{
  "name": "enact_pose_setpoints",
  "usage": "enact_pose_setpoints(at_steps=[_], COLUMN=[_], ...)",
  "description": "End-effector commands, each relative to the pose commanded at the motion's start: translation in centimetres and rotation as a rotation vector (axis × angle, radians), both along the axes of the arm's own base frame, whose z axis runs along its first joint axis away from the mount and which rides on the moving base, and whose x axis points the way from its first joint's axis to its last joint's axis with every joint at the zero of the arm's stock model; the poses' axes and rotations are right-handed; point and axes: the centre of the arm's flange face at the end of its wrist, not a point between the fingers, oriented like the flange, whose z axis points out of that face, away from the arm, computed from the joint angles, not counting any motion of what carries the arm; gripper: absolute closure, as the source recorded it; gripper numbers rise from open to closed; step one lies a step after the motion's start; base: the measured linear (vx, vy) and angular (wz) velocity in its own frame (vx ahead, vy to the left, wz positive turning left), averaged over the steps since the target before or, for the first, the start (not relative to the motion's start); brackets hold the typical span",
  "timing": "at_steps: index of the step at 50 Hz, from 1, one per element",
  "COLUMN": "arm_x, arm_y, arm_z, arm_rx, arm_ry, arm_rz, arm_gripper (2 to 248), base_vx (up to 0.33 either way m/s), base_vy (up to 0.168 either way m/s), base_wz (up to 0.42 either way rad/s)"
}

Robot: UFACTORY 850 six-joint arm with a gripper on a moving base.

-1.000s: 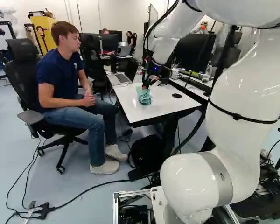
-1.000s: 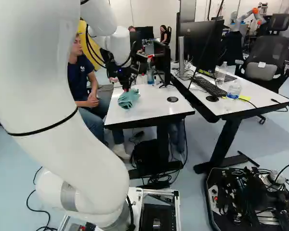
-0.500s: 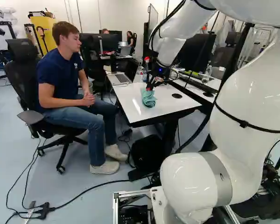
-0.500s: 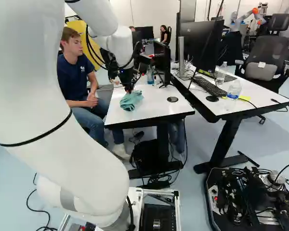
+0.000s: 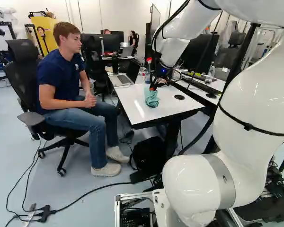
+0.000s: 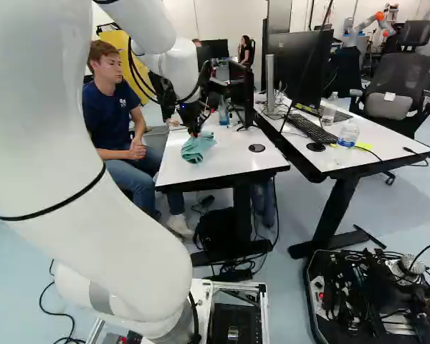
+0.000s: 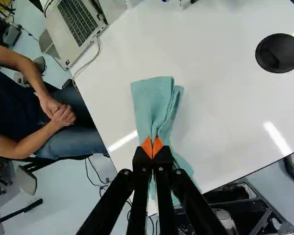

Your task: Clean the table with the green towel

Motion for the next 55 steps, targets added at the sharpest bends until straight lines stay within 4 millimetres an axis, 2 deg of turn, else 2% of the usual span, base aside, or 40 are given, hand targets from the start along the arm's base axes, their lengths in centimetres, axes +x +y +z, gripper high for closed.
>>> enact_pose_setpoints(at_steps=[20,41,55], arm_x=[-0.2,-1.5,-1.8], arm_y=[-0.5,-3.2,-5.3], arm_z=[0.3,2.8,3.2], arm_rx=[0.000,-0.006,-0.008], arm_ry=[-0.006,-0.059,-0.067], arm_rz=[-0.011,-0.071,-0.116], arm_gripper=[229,229,229], base_vx=[0.000,0.000,0.000], base_vy=[0.000,0.000,0.000], base_wz=[0.000,0.000,0.000])
